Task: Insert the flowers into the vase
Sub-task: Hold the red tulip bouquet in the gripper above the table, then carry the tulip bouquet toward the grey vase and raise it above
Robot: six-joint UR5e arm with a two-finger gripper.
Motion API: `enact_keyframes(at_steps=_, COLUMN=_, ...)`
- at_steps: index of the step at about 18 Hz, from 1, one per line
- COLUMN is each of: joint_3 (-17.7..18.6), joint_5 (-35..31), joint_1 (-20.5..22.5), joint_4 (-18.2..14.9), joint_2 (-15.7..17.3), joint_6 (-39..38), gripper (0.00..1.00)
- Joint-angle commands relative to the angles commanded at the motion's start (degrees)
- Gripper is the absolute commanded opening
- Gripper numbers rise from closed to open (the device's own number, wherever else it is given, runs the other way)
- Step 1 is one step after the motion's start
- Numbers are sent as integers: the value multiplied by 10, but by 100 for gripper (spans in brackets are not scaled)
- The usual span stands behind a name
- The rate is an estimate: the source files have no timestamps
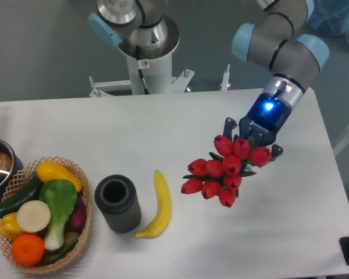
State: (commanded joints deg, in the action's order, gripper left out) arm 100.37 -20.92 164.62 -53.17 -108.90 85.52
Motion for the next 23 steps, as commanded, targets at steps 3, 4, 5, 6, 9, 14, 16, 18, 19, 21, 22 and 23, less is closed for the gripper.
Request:
enact_keyframes(at_steps=3, joint_3=0, joint_5=1, joint_1=-3, joint_4=-1, joint_2=0, joint_6=-1, gripper=41)
enact_keyframes(at_steps=4, joint_3=-3, joint_5=3, joint_1=-1, joint_4=-1, joint_2=0, joint_6=-2, gripper=41)
enact_keyframes(at_steps=5, joint_3=-3, joint_5=6, joint_1=1, joint_4=-1, joint_2=0, joint_6=-3, gripper=41)
enact_keyframes(at_steps=6, joint_3=-2, joint_5=9, joint_1=2, joint_4=0, joint_2=0, joint_6=-4, gripper=41)
enact_keyframes(at_steps=9, joint_3=2, joint_5=24, joint_1=4, joint_4=0, joint_2=0, joint_6=-4, gripper=41)
enact_keyframes(at_steps=14, joint_3=2, joint_5=69, joint_1=-1, joint_4=0, joint_2=-1, joint_6=-3, gripper=41)
enact_keyframes(at_steps=16, joint_3=2, joint_5=88, joint_1=-7, joint_4=0, joint_2=-3, joint_6=-3, gripper=41)
enact_keyframes(at_steps=18, joint_3=1, joint_5=90, joint_1=-18, joint_4=0, joint_2=-5, joint_6=1, gripper=41)
enact_keyframes(at_steps=19, joint_3=0, joint_5=93, joint_1=-24, joint_4=1, joint_2=-7, joint_6=2, gripper=41)
enact_keyframes(at_steps=21, joint_3=-2, joint_5=115, joint_1=-31, joint_4=5, joint_2=-11, joint_6=3, gripper=41)
enact_keyframes(at_steps=22, joint_3=-4, joint_5=133, joint_1=-39, joint_4=6, joint_2=-15, joint_6=3, gripper=41)
enact_keyframes(at_steps=23, joint_3=-4, joint_5=155, joint_1=-49, joint_4=6, joint_2=-17, joint_6=3, gripper=41)
